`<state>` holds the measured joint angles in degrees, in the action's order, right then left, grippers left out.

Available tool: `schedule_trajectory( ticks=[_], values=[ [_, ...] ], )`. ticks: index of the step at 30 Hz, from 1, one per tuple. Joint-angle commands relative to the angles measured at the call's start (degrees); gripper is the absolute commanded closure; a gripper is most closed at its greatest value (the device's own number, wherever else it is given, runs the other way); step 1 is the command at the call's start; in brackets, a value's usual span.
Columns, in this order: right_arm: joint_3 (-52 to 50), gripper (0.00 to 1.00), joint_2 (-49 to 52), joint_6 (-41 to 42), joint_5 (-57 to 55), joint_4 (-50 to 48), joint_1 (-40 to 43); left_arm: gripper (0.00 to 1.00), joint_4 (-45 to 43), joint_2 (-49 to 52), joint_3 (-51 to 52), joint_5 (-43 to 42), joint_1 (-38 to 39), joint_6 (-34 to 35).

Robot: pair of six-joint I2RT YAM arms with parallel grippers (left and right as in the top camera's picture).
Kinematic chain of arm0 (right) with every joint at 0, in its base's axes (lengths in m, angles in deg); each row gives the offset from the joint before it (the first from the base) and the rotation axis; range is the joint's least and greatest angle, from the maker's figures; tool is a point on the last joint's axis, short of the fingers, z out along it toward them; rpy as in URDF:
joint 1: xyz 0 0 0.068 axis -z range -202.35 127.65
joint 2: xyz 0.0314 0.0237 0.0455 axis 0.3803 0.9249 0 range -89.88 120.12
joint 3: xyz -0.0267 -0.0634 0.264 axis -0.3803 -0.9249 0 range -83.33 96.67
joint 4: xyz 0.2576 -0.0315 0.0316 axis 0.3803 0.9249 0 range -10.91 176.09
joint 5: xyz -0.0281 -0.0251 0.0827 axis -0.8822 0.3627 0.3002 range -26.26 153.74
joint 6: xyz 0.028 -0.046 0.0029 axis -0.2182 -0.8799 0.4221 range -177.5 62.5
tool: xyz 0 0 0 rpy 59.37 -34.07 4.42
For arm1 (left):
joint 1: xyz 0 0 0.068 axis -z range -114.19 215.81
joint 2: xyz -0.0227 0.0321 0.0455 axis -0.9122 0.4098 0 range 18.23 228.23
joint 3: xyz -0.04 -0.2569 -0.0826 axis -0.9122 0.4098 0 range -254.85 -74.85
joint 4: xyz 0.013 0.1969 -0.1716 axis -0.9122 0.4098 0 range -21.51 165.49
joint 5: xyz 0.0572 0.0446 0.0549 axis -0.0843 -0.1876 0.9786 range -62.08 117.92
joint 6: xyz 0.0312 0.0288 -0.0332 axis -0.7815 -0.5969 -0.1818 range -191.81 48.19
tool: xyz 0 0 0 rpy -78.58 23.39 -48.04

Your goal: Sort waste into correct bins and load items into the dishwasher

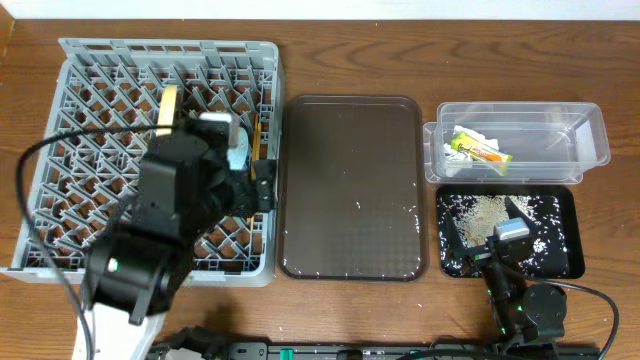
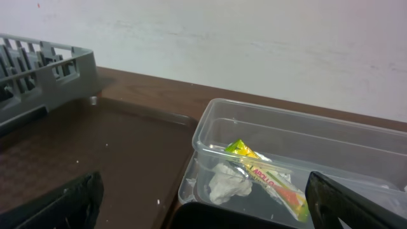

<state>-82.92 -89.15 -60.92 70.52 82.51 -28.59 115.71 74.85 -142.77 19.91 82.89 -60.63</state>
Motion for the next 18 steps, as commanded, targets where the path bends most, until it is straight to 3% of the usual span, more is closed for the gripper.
schedule_trajectory(
  ticks=[1,8,18],
  values=[
    [-0.09,0.01,-0.09,-0.50,-0.37,0.24,0.28,0.08,-6.29,-7.19,7.32,13.27,-0.81,-1.84],
    [-0.09,0.01,-0.09,-0.50,-0.37,0.24,0.28,0.08,-23.19,-22.69,25.90,12.96,-8.24,-2.54],
    [-0.09,0.01,-0.09,-0.50,-0.37,0.26,0.28,0.08,-36.89,-42.66,46.45,10.12,-13.18,-2.49]
  ],
)
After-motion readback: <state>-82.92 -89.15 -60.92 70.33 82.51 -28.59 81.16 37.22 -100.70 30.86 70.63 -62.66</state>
